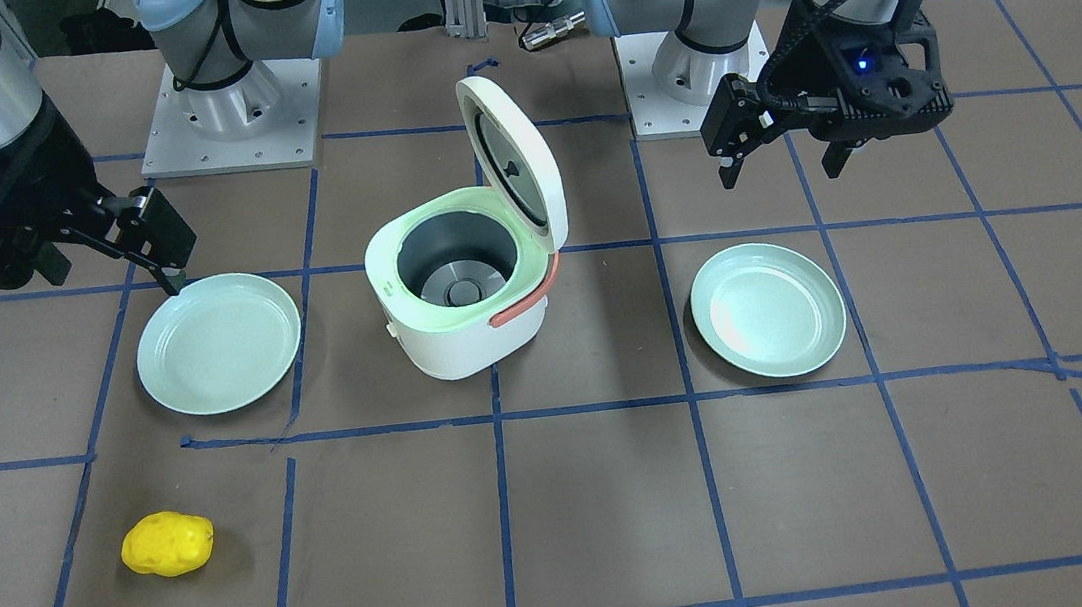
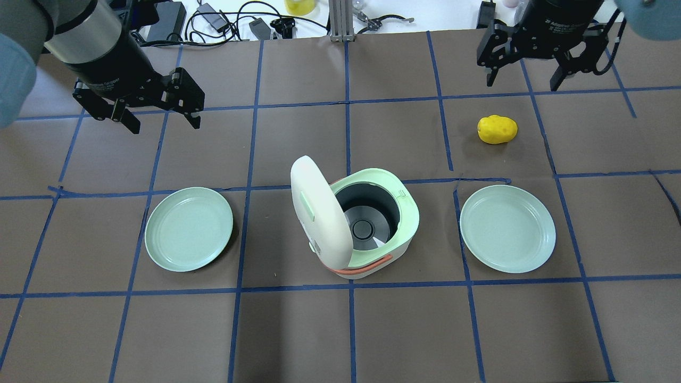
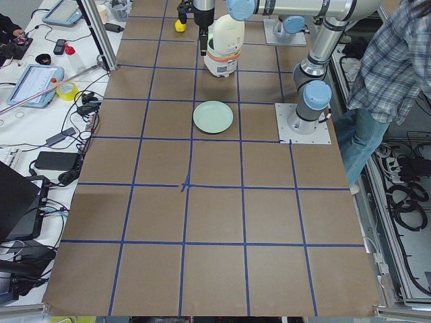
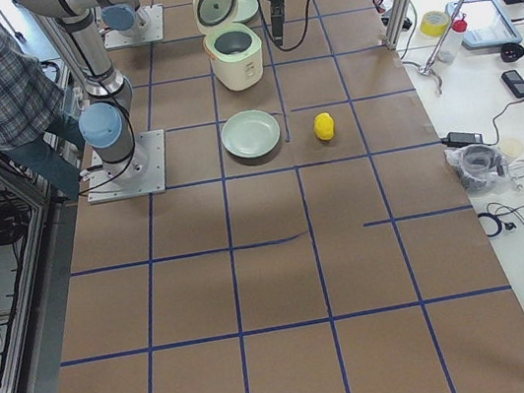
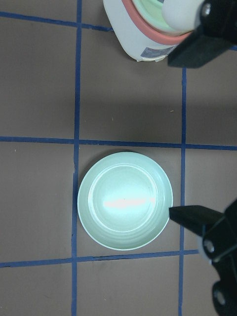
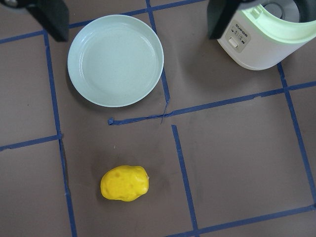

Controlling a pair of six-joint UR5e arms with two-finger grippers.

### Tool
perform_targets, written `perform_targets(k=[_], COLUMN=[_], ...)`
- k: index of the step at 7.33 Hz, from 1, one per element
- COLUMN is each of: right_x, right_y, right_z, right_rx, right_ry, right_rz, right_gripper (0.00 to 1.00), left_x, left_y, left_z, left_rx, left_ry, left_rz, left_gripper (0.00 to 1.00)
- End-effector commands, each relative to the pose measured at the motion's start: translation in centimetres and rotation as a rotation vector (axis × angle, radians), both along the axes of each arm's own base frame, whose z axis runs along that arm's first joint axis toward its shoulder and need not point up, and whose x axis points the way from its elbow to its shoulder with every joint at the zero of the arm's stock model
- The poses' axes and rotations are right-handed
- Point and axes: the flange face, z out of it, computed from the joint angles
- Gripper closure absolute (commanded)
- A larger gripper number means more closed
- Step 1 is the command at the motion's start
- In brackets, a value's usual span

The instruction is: Press rice cooker button

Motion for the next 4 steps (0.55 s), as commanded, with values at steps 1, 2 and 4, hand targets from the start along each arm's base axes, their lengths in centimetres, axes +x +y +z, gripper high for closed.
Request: perform_targets(k=[1,2,4], right_x=[0.2,0.7,1.8], right_y=[0.8,1.1,1.3], right_z=[-0.2,-0.2,-0.2], right_rx=[0.046,0.060,0.060], right_ry=[-0.010,-0.014,-0.015], right_rz=[0.007,0.014,0.036], right_gripper=[0.00,0.00,0.00], left_x=[0.0,0.0,0.0], left_y=[0.0,0.0,0.0], left_z=[0.0,0.0,0.0], left_rx=[0.000,0.000,0.000], left_ry=[0.000,0.000,0.000], left_rz=[-0.001,-0.001,-0.001], left_gripper=[0.00,0.00,0.00])
